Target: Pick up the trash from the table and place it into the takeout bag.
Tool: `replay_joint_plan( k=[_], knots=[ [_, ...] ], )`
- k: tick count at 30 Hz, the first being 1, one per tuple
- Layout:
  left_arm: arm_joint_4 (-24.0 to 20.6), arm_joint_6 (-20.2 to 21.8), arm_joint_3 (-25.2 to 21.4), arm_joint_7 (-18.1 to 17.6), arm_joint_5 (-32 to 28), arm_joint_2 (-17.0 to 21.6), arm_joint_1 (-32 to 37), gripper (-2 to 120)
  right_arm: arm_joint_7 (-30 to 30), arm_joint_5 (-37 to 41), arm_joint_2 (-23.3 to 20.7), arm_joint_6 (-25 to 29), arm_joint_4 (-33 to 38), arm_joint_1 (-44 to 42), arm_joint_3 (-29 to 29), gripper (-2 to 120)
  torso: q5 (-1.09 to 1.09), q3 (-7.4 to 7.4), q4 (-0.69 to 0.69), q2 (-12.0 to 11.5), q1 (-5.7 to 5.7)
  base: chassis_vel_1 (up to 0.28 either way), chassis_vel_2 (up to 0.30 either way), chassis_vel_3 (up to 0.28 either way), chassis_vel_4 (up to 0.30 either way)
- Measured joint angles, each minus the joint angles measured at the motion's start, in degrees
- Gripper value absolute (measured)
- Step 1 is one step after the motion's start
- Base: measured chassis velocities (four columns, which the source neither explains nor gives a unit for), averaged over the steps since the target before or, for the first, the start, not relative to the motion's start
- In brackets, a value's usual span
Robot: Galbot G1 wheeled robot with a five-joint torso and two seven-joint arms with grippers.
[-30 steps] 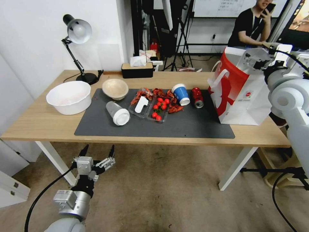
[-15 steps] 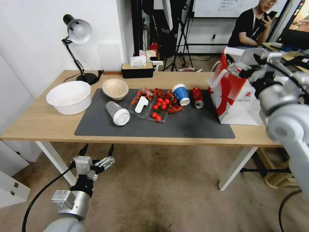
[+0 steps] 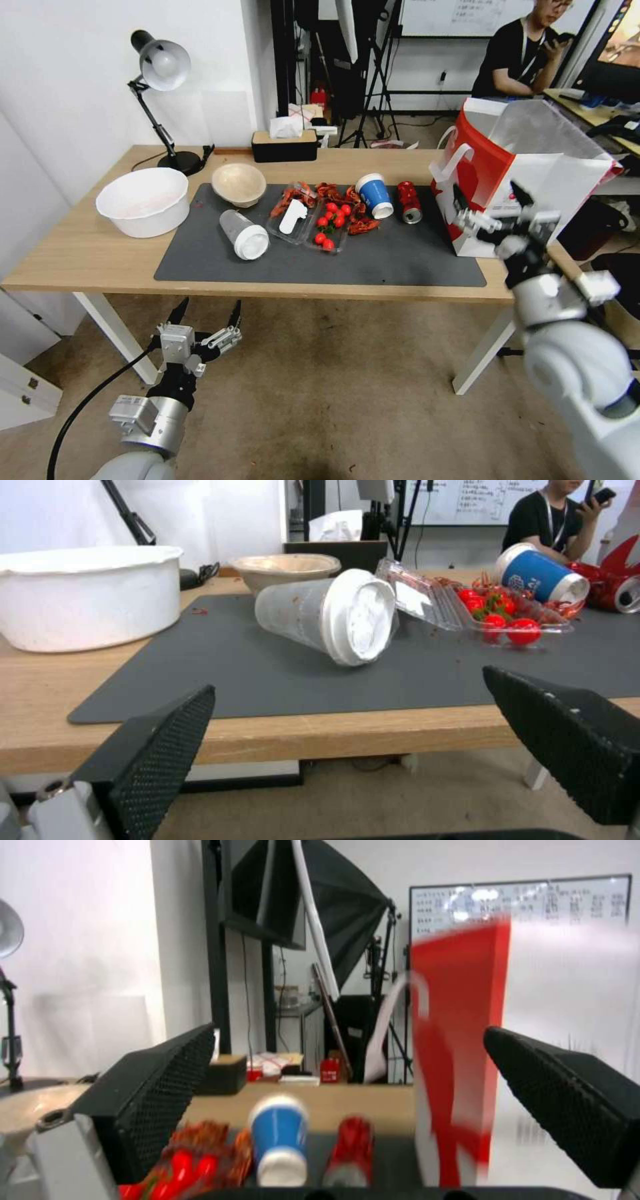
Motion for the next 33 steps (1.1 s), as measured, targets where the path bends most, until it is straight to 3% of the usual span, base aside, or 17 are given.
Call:
replay_joint_plan(
  k=[9,33],
  knots=[
    [0.56,-0.36,0.19,0.08,-0.16,-0.13,0.16,100,-1.16,-5.92,7.78,5.23,-2.91,-10.74,-3.15,100,-0.01,0.0,-0.01,0.0,0.0,0.0,0.0,0.0,0.0],
    [1.41,-0.5,1.0,0.2,0.02,-0.67,-0.11,100,-0.2,-9.21,10.62,5.52,-4.27,-15.72,-5.09,100,0.0,0.0,-0.01,0.0,0.0,0.0,0.0,0.0,0.0]
  ],
)
